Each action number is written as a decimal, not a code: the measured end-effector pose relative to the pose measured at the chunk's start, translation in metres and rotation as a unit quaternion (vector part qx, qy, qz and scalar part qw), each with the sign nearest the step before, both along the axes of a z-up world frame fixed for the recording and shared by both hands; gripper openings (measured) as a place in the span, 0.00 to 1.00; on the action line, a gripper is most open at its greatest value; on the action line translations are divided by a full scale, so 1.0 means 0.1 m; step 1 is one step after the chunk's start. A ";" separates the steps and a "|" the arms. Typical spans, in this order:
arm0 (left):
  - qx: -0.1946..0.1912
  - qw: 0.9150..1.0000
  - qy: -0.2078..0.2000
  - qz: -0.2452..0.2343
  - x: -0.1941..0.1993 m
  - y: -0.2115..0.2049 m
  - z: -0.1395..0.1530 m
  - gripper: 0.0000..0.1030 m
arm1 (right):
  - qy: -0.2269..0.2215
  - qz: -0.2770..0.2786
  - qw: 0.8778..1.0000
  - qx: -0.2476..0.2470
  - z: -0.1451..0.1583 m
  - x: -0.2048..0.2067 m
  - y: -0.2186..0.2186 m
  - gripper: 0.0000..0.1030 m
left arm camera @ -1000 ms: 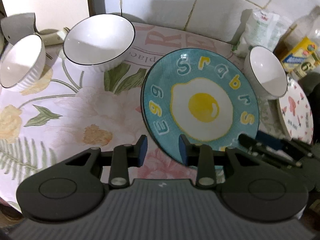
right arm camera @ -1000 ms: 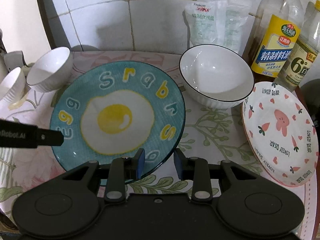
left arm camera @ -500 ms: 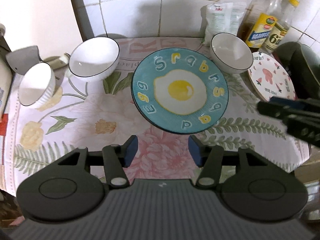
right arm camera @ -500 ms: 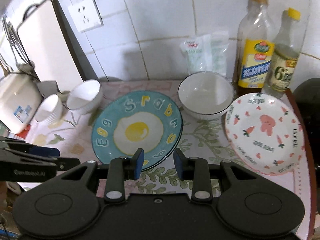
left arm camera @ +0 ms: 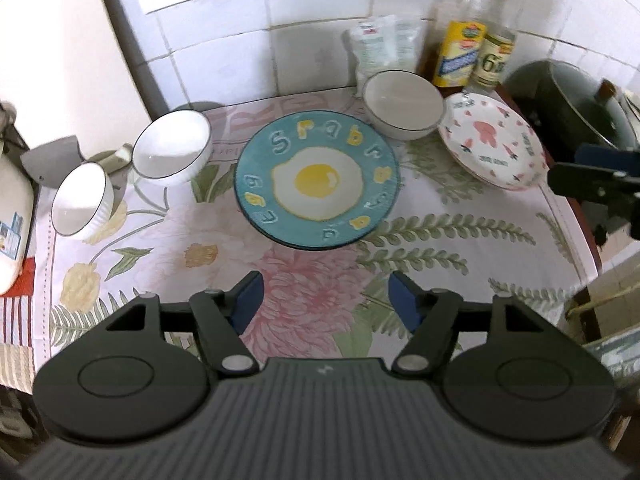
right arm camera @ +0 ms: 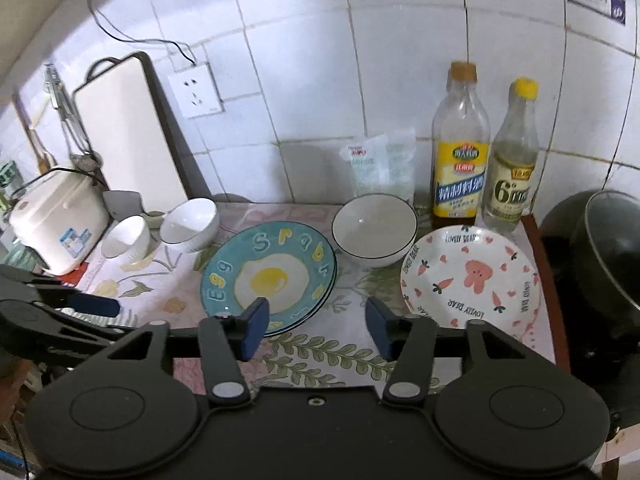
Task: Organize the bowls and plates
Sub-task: 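Move both grippers toward the pink Lovely Bear plate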
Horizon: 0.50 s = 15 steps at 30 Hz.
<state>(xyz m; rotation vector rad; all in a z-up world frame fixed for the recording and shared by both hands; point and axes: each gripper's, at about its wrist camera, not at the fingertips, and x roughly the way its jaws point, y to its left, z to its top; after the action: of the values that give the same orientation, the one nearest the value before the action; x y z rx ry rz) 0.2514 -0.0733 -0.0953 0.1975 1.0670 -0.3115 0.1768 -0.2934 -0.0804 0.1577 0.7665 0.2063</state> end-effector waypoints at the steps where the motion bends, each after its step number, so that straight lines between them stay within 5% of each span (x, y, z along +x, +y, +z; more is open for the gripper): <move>1: 0.002 1.000 -0.001 -0.005 -0.04 -0.04 0.01 0.70 | -0.004 0.003 1.000 0.005 0.03 -0.06 -0.02 0.64; 15: 0.000 0.998 -0.012 -0.056 -0.32 -0.71 0.05 0.77 | -0.032 -0.021 0.998 0.040 0.06 -0.69 -0.59 0.66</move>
<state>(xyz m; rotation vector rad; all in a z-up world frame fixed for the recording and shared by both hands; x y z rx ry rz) 0.2195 -0.1440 -0.0902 0.2611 1.0337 -0.4082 0.1083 -0.3519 -0.0749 0.2409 0.6908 0.2020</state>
